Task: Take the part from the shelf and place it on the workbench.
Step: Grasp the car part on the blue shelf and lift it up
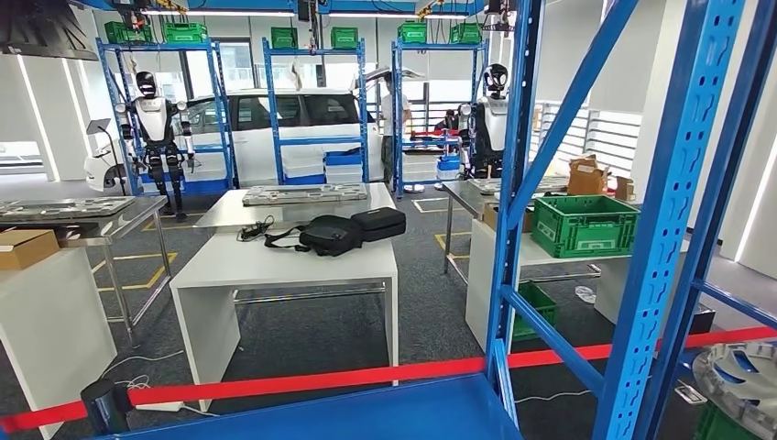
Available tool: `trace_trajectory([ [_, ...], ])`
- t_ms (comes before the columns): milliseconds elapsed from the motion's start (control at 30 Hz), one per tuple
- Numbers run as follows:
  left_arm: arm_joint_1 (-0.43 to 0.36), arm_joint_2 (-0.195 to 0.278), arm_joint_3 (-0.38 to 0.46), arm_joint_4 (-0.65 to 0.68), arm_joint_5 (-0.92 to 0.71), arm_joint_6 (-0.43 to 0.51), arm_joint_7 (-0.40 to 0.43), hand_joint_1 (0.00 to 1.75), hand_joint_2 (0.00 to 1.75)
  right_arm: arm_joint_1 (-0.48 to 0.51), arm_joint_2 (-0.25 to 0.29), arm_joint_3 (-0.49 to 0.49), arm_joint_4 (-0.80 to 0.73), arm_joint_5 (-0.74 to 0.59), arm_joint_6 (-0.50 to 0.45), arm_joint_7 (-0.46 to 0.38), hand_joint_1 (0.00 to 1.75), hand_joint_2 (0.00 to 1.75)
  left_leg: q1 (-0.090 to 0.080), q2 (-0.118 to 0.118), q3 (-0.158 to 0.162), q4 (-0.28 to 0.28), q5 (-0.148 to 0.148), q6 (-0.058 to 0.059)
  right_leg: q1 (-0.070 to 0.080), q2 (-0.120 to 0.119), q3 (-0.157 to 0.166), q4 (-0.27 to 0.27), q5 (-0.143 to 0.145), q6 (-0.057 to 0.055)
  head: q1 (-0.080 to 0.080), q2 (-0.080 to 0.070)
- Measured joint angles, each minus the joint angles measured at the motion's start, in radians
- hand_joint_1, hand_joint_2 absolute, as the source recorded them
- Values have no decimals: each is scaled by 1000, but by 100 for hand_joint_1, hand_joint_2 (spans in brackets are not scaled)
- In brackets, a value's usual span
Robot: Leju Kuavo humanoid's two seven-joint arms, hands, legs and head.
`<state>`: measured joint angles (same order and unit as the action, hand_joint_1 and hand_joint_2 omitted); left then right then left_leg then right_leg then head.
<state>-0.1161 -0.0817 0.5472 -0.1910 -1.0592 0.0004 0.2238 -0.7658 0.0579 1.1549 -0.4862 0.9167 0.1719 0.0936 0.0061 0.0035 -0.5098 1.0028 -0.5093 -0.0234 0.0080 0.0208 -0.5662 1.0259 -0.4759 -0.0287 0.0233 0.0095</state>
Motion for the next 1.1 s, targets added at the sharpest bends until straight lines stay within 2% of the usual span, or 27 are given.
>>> trace_trajectory([
  [433,-3,-4,1,2,-17,0,10,0,0,10,-20,-33,0,17,-6,-6,175,175,0,-1,3,0,-5,0,0,-1,-4,-1,-5,-1,0,0],
  [467,-3,-4,1,2,-17,0,9,0,0,11,-20,-36,0,19,-6,-6,170,175,0,-1,3,0,-5,0,0,-1,-4,-1,-5,-1,0,0],
  [567,-3,-4,1,2,-17,0,8,0,0,15,-22,-43,0,21,-5,-6,39,175,0,-1,2,0,-5,0,0,-1,-4,-1,-5,-1,0,0],
  [600,-2,-4,1,2,-17,0,8,0,0,15,-22,-44,0,22,-5,-6,0,175,0,-1,2,0,-5,1,0,-1,-4,-2,-5,-1,0,0],
  [1100,-2,-4,1,2,-17,0,5,0,0,14,-25,-66,0,37,-22,-9,0,175,0,-1,3,0,-5,1,0,-1,-4,-2,-5,-1,0,0],
])
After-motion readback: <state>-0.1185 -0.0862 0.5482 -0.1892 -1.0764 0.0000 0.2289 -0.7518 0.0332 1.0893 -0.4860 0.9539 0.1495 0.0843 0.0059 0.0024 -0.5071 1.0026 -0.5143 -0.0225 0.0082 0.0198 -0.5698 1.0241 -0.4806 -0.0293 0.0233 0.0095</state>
